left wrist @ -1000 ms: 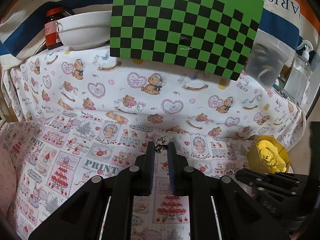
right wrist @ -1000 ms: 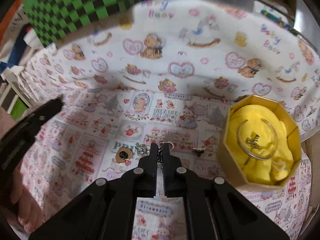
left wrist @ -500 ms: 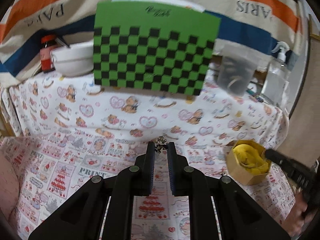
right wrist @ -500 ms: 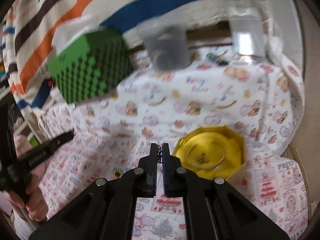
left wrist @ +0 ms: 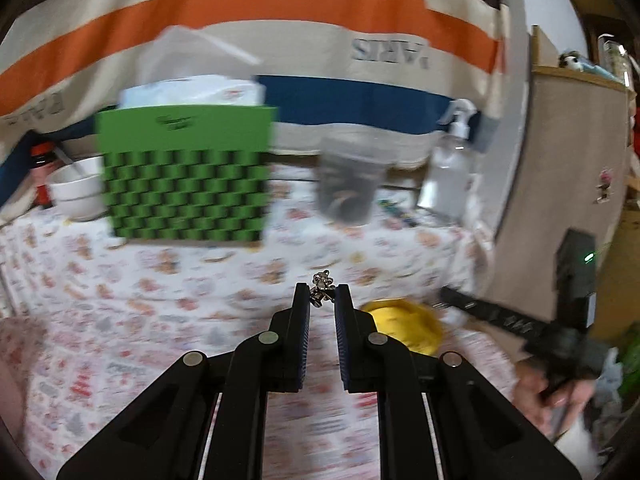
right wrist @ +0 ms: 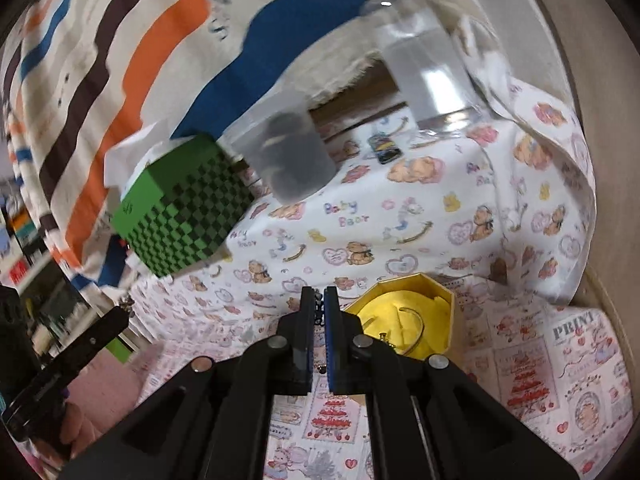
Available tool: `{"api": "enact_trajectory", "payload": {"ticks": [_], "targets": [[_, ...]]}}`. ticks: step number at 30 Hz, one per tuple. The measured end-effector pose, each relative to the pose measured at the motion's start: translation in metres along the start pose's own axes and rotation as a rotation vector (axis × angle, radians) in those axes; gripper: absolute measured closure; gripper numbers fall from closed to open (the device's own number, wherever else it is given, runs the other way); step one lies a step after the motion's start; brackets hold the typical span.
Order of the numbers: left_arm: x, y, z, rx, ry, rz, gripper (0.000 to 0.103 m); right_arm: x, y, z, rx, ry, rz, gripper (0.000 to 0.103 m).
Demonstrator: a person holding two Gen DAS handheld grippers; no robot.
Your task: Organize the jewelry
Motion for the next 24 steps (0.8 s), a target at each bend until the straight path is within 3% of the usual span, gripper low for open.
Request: {"api": "enact_trajectory", "payload": {"ticks": [8,13,19,21,24], "targets": [[0.053,0.057,0.021,-0.08,0.014,-0.107,0.092,0.035,0.016,0.007,-0.056,0.115,-0.022,0.099],[0.075,0.087,0.023,-0.109,0.098,-0.083,0.092,0.041,0.014,0.009,-0.038,0.12,-0.044,0.099],[0.084,0.117,0.02,-0.169,0.058,-0.128,0.091,0.057,0.014,0.016,-0.064,0.188,0.0,0.097],[0.083,0.118,0.018,-0.176,0.036,-0.138,0.074,0.064,0.017,0.016,-0.091,0.228,0.022,0.097],[0.077,0.111,0.017,-0.148,0.013,-0.122,0.066,0.07,0.02,0.015,-0.11,0.259,0.04,0.092]]}}
Point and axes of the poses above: each gripper's, at about its wrist camera, not at the fingertips, and y roughly the way its jaws point, x to its right, z to its top, the point moved 1 cm from there along y, roughly the way its jaws point, and after that the axes turned 9 degrees about y, right-handed, at the moved point
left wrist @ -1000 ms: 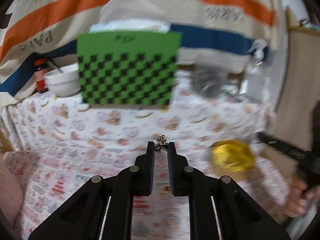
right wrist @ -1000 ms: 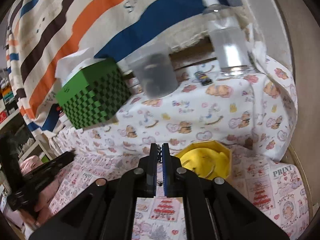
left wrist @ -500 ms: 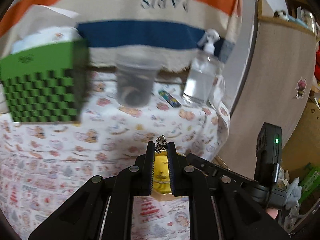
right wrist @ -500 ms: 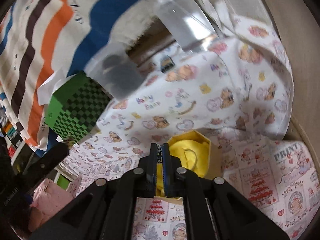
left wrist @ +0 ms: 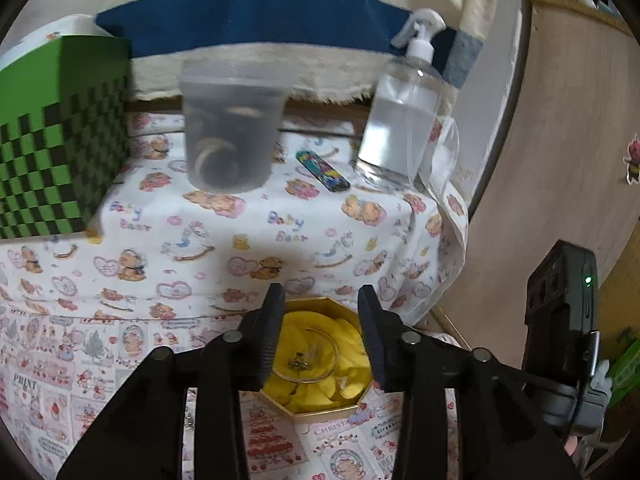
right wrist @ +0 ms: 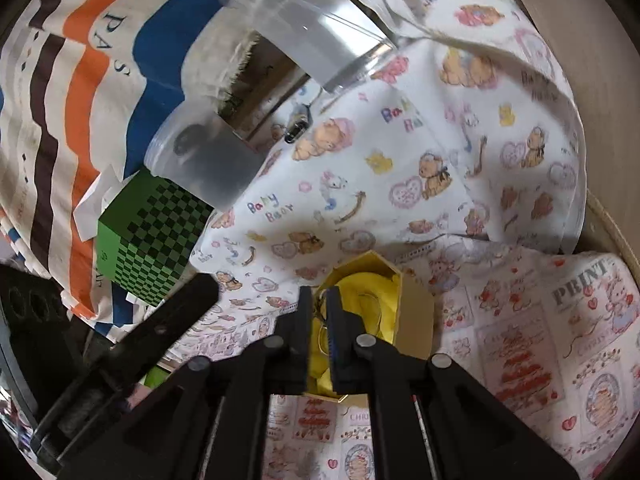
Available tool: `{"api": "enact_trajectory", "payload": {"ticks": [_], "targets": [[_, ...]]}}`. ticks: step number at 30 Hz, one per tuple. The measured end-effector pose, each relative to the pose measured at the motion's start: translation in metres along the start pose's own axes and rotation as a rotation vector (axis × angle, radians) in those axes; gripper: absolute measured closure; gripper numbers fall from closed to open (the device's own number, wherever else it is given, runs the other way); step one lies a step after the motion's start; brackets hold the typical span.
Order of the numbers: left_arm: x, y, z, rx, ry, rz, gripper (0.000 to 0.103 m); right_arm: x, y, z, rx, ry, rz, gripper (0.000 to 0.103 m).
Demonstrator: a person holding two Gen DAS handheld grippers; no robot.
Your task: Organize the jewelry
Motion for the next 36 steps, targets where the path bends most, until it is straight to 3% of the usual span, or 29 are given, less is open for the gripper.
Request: {"api": "enact_trajectory", "payload": {"ticks": [1,10,18,22,27,32,36], "targets": [[-0.002,-0.004,0.0,0.005,-0.003,0.002,0.066,0.0,0.0,0.0,0.002,-0.001,0.002,0.086],[-0.031,-0.044,-0.005,0.076,-0.025,0.073,0.059,-0.012,-0.011,-0.002,0.032,-0.027,0.007,0.072],[-0.056,-0.078,-0.002,0.146,-0.056,0.139,0.046,-0.046,-0.021,-0.018,0.091,-0.167,-0.037,0.061],[-0.064,-0.098,-0.008,0.17,-0.025,0.203,0.037,-0.055,-0.024,-0.024,0.13,-0.214,-0.069,0.046],[-0.078,-0.117,-0.026,0.198,-0.002,0.281,0.025,-0.07,-0.021,-0.035,0.131,-0.28,-0.076,0.045],[-0.095,-0.128,-0.045,0.186,-0.06,0.322,0.019,-0.08,-0.017,-0.047,0.128,-0.33,-0.096,0.044],[-0.104,-0.129,-0.06,0.201,-0.048,0.353,0.015,-0.081,-0.014,-0.051,0.117,-0.342,-0.112,0.044]]}}
Point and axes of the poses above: each gripper's, at about its wrist camera, not at the fingertips, and y roughly the way its jaws point, x to its right, z to its top, the point moved 1 cm from there along y, roughly the way its jaws point, and after that the axes turned 9 degrees about y, right-handed, at the moved point
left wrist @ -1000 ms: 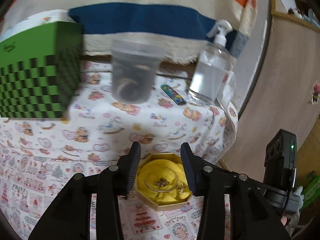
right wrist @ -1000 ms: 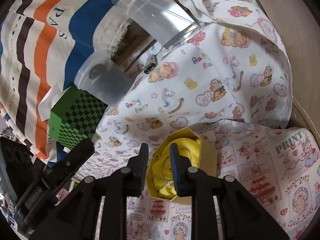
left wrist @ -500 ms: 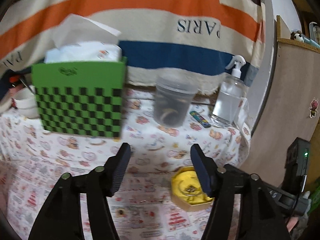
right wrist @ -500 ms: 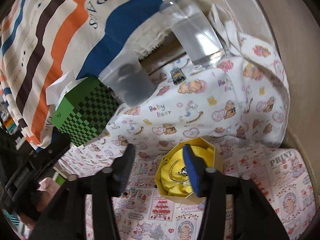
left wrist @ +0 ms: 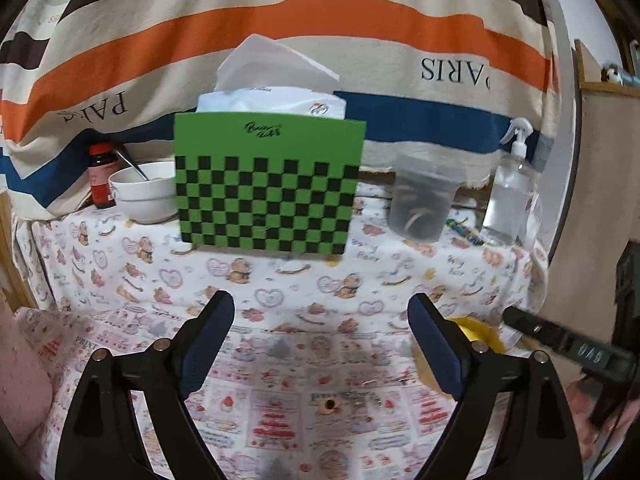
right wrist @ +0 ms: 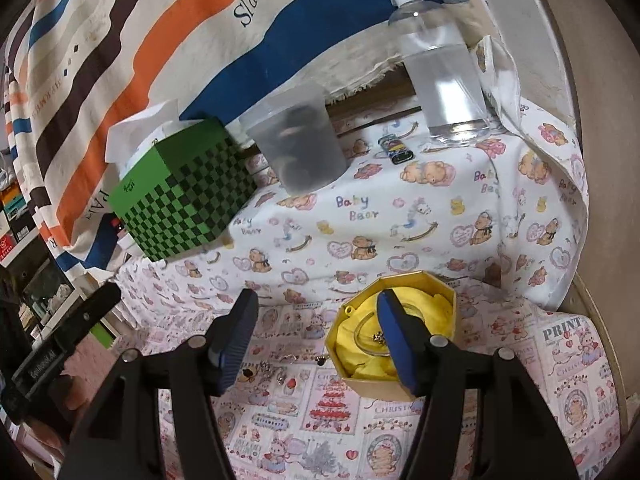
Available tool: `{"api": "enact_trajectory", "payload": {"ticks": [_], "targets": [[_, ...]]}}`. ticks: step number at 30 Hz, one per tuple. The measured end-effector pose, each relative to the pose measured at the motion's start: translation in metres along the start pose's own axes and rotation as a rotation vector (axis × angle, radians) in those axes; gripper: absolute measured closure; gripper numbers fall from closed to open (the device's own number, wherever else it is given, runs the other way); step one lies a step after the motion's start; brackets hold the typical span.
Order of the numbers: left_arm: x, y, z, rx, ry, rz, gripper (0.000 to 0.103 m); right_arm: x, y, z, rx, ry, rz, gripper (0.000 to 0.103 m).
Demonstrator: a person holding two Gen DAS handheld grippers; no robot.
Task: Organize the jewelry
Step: 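Withdraw both grippers from the yellow box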
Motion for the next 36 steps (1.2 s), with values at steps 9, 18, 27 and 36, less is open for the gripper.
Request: {"api": "enact_trajectory", "payload": {"ticks": [9,18,27,36], "targets": [[-0.019,0.027,-0.03,-0.09,-0.053,0.045,0.013,-0.002,0.007,-0.005,-0.01,-0.017,-0.043,0.043],[-0.029,0.048,-0.046,-0.153,-0.086,0.028,0.013,0.003,0.022,-0.011,-0.033,-0.028,-0.107,0.041],[-0.031,0.066,-0.059,-0.211,-0.091,0.048,0.013,0.006,0.031,-0.016,-0.049,-0.037,-0.157,0.039],[-0.038,0.073,-0.064,-0.243,-0.114,0.047,0.013,0.008,0.035,-0.018,-0.053,-0.042,-0.183,0.027]]}}
Point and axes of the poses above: each gripper's, at about its wrist camera, not at the fingertips, and y roughly the way its jaws point, x to its right, z to its top, the point moved 1 cm from there along y, roughly the way its jaws point, and after that the axes turned 9 degrees about y, right-handed, at the moved point
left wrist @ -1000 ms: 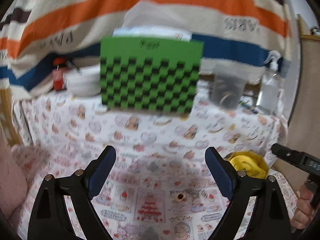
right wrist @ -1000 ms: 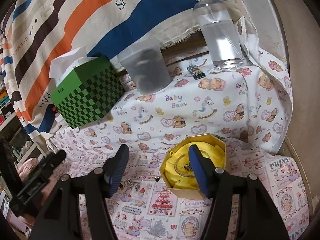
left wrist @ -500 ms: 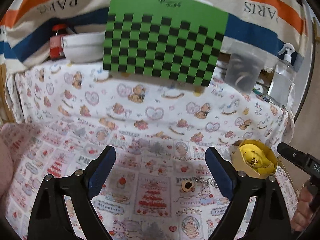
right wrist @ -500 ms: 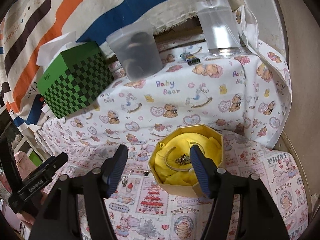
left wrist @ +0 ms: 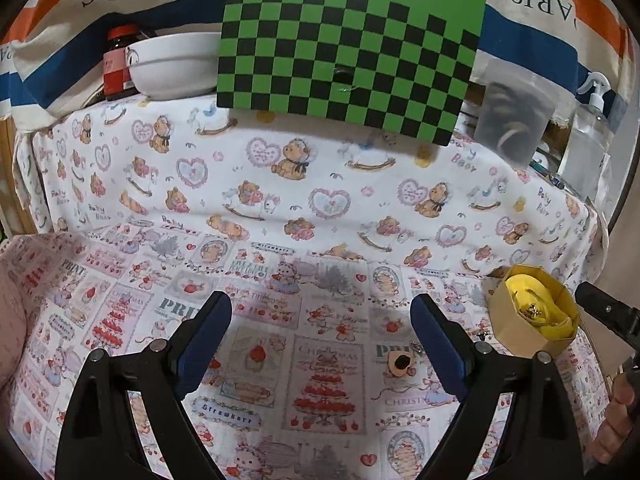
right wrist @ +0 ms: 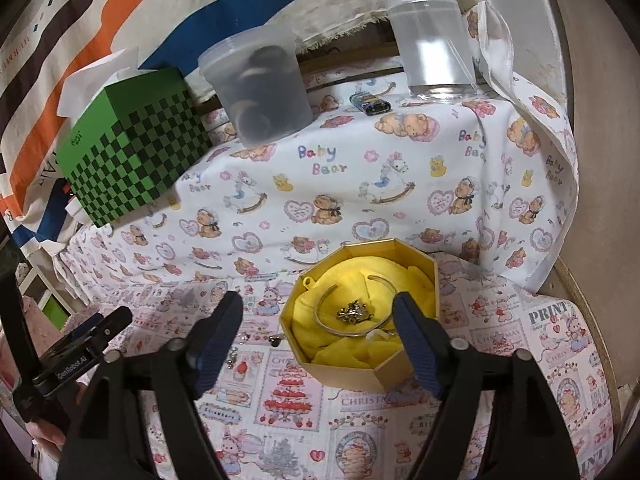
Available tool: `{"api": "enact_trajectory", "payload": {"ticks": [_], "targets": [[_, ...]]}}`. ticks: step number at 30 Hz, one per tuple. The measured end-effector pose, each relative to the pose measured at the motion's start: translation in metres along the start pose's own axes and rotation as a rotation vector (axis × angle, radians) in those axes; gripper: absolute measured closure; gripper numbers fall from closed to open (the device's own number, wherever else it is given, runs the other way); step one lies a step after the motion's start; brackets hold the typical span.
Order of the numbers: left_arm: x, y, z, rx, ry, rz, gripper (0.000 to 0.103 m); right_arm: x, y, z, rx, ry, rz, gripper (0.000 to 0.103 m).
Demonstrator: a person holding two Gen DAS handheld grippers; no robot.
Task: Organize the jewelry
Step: 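Withdraw both grippers from the yellow box, then lower the left gripper onto a small round brown earring and close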
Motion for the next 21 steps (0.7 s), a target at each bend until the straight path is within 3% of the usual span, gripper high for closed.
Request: {"api": "enact_trajectory", "payload": {"ticks": [4,15,21], "targets": [[0.001,0.005,0.001,-0.026,0.007,-0.005,0.013,0.003,0.002,0.002,-0.007,-0.002,-0.023,0.022],[0.006,0.008,0.0,-0.035,0.048,-0.007,0.013,0.006,0.001,0.004,0.0,0.01,-0.055,0.02],[0.012,0.017,0.001,-0.065,0.033,-0.09,0.013,0.007,0.004,0.004,-0.014,0.02,-0.066,0.02]]}}
Point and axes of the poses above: each gripper's, at about its wrist camera, not at the fingertips, and y roughly the way its jaws point, x to its right, z to its top, the point moved 1 cm from there along y, roughly the way its jaws point, and after that the axes turned 9 degrees about y, right-handed, at the moved point
